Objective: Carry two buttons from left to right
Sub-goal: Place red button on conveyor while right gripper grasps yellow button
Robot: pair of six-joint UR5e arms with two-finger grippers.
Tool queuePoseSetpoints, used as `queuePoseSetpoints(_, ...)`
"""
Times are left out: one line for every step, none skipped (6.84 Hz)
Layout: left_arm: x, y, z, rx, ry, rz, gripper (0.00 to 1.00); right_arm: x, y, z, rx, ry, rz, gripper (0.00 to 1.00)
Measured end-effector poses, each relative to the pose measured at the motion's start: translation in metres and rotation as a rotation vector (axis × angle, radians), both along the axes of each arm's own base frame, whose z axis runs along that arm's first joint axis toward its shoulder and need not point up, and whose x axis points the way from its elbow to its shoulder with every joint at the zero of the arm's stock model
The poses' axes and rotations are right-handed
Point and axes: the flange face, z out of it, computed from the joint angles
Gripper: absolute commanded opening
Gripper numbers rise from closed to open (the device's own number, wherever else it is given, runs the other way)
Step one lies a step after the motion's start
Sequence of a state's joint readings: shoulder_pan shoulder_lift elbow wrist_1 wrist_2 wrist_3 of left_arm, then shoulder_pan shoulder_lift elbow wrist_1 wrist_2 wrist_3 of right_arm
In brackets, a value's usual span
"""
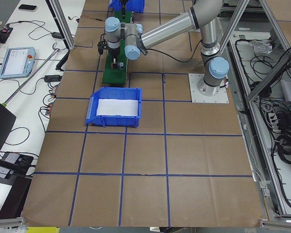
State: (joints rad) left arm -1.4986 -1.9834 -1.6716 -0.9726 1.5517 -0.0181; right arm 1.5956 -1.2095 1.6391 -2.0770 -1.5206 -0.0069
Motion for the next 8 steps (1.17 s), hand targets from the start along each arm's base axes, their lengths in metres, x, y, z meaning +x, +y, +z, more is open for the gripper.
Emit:
queuePoseSetpoints(0.0,0.001,-0.003,0.0,0.0,-0.001,0.18,0.0,-0.005,-0.002,0.001,0.0,0.0,1.0)
queuePoseSetpoints(0.0,0.001,-0.005,0.002,0.0,-0.001,0.72,0.0,-0.009,-0.009,0.009,0.0,0.0,1.0)
queuePoseSetpoints(0.0,0.0,-0.007,0.001,0.0,-0.001,1.0,0.0,-0.012,-0.017,0.018,0.001,0.0,1.0)
queuePoseSetpoints(0.0,-0.002,-0.006,-0.003,0.0,-0.001,1.0,0.0,-0.016,-0.027,0.022,0.001,0.001,0.99)
queuePoseSetpoints(0.0,-0.005,-0.002,-0.012,0.0,-0.001,1.0,0.0,-0.019,-0.037,0.027,0.002,0.002,0.96)
queuePoseSetpoints(0.0,-0.008,0.006,-0.026,0.0,-0.001,1.0,0.0,-0.022,-0.049,0.038,0.002,0.005,0.73)
queuePoseSetpoints(0.001,-0.012,0.018,-0.038,-0.001,-0.001,1.0,-0.001,-0.024,-0.058,0.049,0.004,0.007,0.28)
queuePoseSetpoints(0.001,-0.016,0.036,-0.04,-0.001,-0.002,1.0,-0.003,-0.024,-0.062,0.058,0.011,0.009,0.07)
